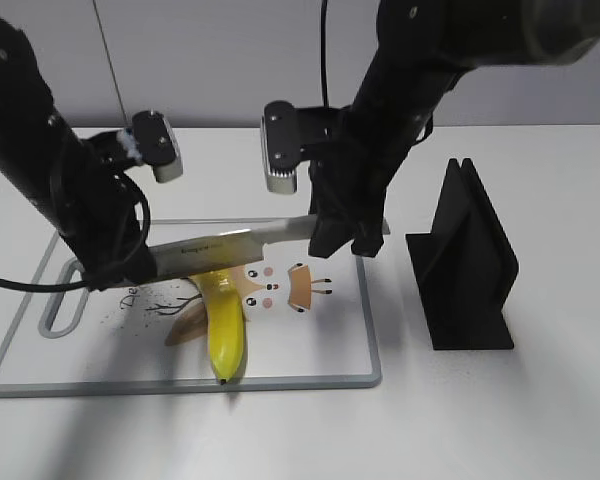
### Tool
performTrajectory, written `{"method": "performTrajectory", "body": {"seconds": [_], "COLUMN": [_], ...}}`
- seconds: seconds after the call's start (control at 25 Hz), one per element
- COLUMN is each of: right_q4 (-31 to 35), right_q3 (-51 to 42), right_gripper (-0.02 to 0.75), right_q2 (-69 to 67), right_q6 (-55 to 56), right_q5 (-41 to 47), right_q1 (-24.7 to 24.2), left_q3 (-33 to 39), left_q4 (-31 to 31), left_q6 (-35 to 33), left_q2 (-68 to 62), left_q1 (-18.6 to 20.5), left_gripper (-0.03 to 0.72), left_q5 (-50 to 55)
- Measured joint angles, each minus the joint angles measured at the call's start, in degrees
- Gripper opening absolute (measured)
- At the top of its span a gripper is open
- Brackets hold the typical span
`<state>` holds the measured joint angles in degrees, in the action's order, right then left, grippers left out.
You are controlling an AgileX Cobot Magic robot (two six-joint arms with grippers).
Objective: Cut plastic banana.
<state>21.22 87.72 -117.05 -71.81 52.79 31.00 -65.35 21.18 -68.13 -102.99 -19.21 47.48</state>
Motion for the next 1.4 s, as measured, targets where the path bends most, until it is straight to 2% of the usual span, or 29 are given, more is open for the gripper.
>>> {"method": "performTrajectory", "body": {"seconds": [0.12,0.28,0.76,1.16,1.4], "right_q4": [-0.8,-1.6,-1.8,-2.3,-0.3], "right_q3": [0.0,0.7,0.5,-0.2,-0.2], "right_gripper": [0.187,0.189,0.19,0.19,0.191], "right_q2": [-4.7,-8.0,-6.4,5.4,9.7], "right_q6": [-0.3,-0.6,-0.8,-0.8,-1.2], "right_q5": [-2.1,-2.7,-2.9,-1.2,0.1], "right_q1": [0.0,-0.2,-0.2,0.1,0.3], "left_q3": [1.8,1.1,1.1,1.7,1.7], "left_q4": [1.4,2.9,2.6,1.5,1.1], "left_q6": [-0.2,-0.4,-0.4,0.3,0.7], "left_q2": [-4.3,-6.8,-5.4,7.9,14.6], "left_q1": [0.0,0.1,0.1,-0.2,-0.2], "left_gripper": [0.01,0.012,0.012,0.007,0.003], "left_q5": [-4.4,-3.7,-3.7,-0.2,2.8]}}
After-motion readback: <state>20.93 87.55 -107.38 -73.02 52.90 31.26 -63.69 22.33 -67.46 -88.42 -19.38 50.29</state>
